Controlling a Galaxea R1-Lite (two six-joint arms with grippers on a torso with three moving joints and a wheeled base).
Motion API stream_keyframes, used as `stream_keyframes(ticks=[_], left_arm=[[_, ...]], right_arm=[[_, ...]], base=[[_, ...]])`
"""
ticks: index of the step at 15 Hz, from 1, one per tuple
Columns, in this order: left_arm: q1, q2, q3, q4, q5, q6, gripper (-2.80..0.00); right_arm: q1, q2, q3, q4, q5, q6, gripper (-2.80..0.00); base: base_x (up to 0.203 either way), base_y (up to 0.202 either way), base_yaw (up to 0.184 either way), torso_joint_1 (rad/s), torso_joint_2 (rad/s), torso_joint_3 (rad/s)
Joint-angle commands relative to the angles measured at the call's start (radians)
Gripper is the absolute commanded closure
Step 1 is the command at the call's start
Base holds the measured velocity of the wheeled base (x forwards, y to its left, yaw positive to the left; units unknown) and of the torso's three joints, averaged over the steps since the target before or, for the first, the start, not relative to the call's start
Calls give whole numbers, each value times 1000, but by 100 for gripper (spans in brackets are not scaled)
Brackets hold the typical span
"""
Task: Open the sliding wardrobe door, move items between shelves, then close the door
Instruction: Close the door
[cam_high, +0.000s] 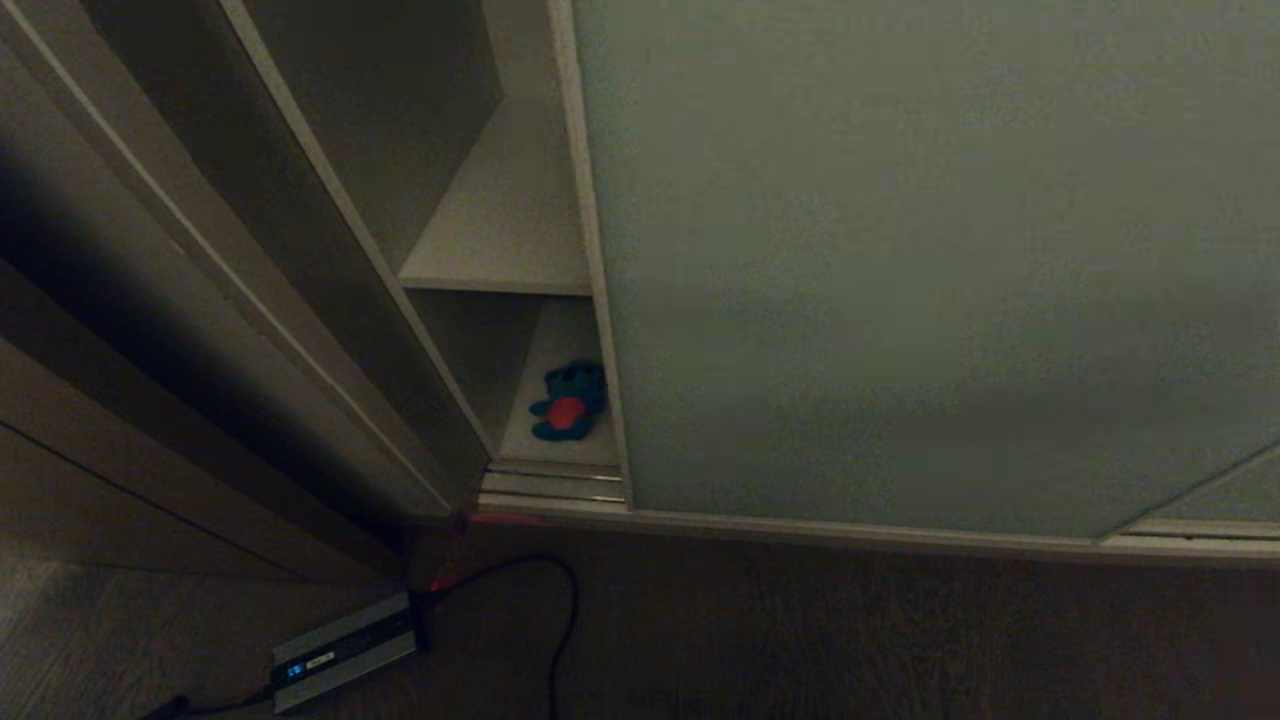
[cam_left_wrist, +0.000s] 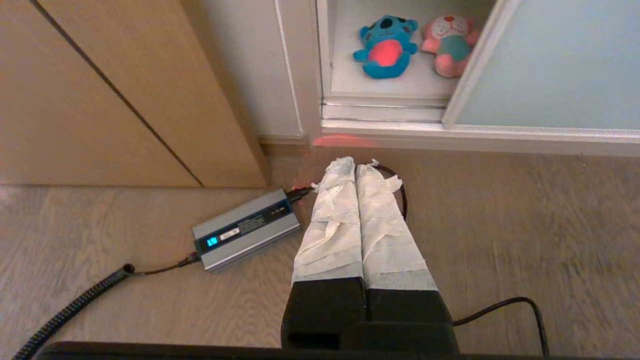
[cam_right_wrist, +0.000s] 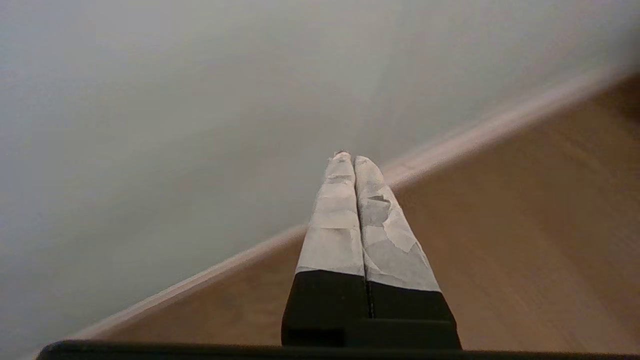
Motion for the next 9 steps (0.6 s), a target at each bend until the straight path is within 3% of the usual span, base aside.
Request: stream_keyframes(ticks=[1, 4, 6, 7, 9], left_arm=[[0, -1, -1, 0, 0, 0, 0], [0, -1, 0, 0, 0, 0, 0], [0, -1, 0, 0, -1, 0, 0], [0, -1, 0, 0, 0, 0, 0], [0, -1, 0, 0, 0, 0, 0]], right_arm=[[-117, 138, -36, -8, 2, 5, 0], [-225, 302, -187, -6, 19, 42, 0], [-290, 414, -324, -4, 83, 76, 0], [-322, 464, -392, -4, 144, 85, 0], [-376, 563, -501, -5, 349, 96, 0]], base=[[0, 0, 0, 0, 0, 0], [0, 0, 0, 0, 0, 0], [0, 0, 0, 0, 0, 0], [0, 0, 0, 0, 0, 0], [0, 0, 0, 0, 0, 0]])
